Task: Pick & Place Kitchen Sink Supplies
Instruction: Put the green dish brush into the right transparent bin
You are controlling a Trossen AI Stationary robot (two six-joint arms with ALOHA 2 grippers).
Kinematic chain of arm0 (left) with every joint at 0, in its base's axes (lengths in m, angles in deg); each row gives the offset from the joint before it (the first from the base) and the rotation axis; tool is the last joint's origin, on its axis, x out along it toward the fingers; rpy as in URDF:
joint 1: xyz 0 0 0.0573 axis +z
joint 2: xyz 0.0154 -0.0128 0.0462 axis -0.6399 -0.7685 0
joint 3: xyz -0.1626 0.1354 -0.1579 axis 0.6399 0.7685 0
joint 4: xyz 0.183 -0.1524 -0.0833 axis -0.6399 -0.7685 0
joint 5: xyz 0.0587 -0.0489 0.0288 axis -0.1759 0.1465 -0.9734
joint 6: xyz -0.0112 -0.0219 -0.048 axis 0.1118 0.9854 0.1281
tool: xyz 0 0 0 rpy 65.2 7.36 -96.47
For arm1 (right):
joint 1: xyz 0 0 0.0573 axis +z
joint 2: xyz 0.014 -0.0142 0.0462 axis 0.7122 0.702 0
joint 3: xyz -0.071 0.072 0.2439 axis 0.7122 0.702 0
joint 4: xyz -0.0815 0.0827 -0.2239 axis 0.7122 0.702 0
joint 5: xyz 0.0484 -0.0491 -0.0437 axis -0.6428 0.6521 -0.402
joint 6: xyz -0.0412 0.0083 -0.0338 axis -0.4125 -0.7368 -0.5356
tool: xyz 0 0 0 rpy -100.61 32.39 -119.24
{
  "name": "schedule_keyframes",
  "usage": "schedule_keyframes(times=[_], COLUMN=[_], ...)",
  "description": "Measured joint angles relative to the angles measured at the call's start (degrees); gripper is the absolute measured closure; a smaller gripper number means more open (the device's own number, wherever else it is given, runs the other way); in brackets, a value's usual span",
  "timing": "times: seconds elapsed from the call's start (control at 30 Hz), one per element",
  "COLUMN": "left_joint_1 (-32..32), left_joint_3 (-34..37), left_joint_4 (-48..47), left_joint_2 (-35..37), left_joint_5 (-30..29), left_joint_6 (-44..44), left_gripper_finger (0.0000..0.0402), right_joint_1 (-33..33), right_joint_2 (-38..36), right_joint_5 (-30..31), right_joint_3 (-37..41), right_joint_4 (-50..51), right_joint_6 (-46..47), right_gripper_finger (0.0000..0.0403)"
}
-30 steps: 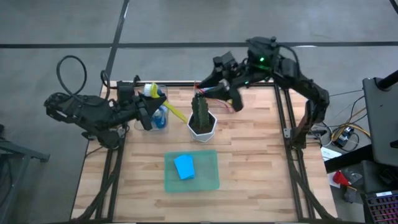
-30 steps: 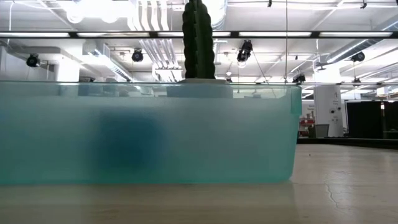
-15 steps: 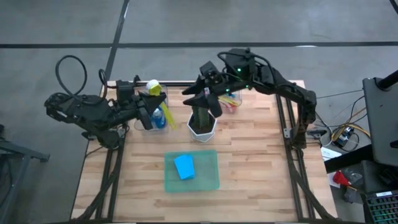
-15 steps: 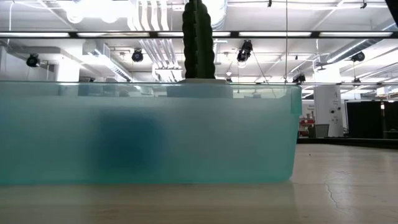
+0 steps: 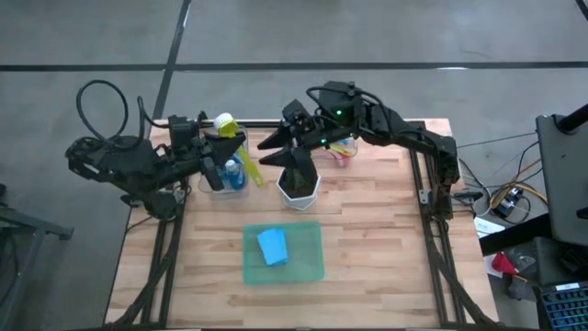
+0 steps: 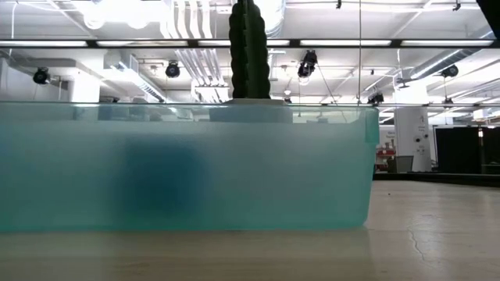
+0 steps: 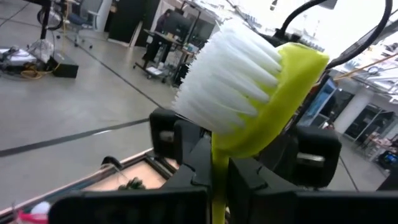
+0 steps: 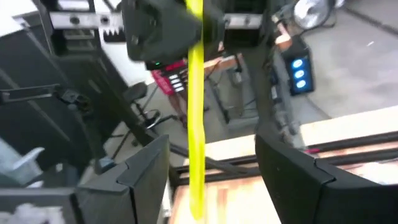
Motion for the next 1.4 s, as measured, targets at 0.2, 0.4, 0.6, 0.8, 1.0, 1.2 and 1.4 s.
schedule_keyframes(times=[0.2,0.4,0.6,0.8,1.0,1.2,1.4], left_joint_1=[0.0,0.2,0.2,0.2,0.2,0.1,0.2], left_joint_3=[0.0,0.0,0.0,0.0,0.0,0.0,0.0], left_joint_4=[1.4,3.8,4.5,4.4,4.4,4.6,4.3], left_joint_2=[-0.2,-0.8,-1.0,-1.0,-1.2,-1.2,-1.1], left_joint_5=[0.4,0.6,0.7,0.7,0.9,1.1,-0.2], left_joint_6=[-1.6,-2.8,-3.2,-3.2,-3.7,-3.8,-4.0], left_gripper_finger=[0.0387,0.0375,0.039,0.0369,0.0382,0.0376,0.0316], right_joint_1=[1.3,1.7,1.9,2.0,2.0,1.8,-0.3], right_joint_2=[1.0,2.3,2.7,2.6,2.7,2.7,2.2], right_joint_5=[-1.5,-1.9,-2.2,-2.4,-3.2,-3.6,-3.4], right_joint_3=[0.0,0.0,0.1,0.0,0.0,0.0,-1.4], right_joint_4=[-2.5,-3.0,-4.3,-4.9,-5.2,-5.7,-6.3], right_joint_6=[0.4,0.9,1.7,1.5,1.7,1.4,1.7], right_gripper_finger=[0.0172,0.0177,0.018,0.0228,0.033,0.0381,0.0383])
